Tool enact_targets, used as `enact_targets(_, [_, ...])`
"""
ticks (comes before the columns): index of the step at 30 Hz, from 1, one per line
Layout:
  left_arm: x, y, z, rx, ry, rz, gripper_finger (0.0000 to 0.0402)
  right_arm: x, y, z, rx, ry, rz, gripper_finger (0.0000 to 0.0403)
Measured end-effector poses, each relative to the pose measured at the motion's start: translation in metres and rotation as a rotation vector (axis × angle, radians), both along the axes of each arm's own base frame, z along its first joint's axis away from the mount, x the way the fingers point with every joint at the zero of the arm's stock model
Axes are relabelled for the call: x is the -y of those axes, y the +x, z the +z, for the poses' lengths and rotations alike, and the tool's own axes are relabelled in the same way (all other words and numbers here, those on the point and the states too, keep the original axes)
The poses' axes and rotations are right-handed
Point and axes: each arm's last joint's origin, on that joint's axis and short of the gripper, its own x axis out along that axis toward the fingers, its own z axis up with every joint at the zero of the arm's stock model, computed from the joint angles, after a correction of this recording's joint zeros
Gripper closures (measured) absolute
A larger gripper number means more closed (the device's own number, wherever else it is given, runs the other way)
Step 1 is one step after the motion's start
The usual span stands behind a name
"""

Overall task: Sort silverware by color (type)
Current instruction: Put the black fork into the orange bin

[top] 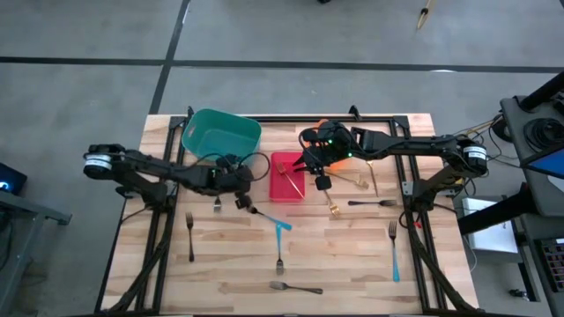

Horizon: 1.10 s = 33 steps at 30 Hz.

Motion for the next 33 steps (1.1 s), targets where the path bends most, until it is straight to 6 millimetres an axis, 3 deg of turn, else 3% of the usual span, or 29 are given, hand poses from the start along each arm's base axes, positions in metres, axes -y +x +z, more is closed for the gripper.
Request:
enact_targets(11, [-0.036,0.003,0.007,0.091,0.116,0.178,0.0381,0.000,0.000,0.001,0.009,-0.002,0.000,0.0339])
enact_targets(15, [-0.037,0.004,0.009,0.102,0.127,0.176,0.0381,0.000,0.001,0.001,0.013,0.000,-0.002,0.0339])
enact_targets(21, [-0.019,0.009,0.011,0.113,0.030,0.022,0.0381,0.000,0.000,-0.001,0.002,0.061,-0.040,0.0339])
enact_targets(33, [0.046,0.020,0.020,0.212,-0.052,-0.546,0.0381,0.005,-0.005,-0.013,-0.057,0.173,-0.128,0.0339])
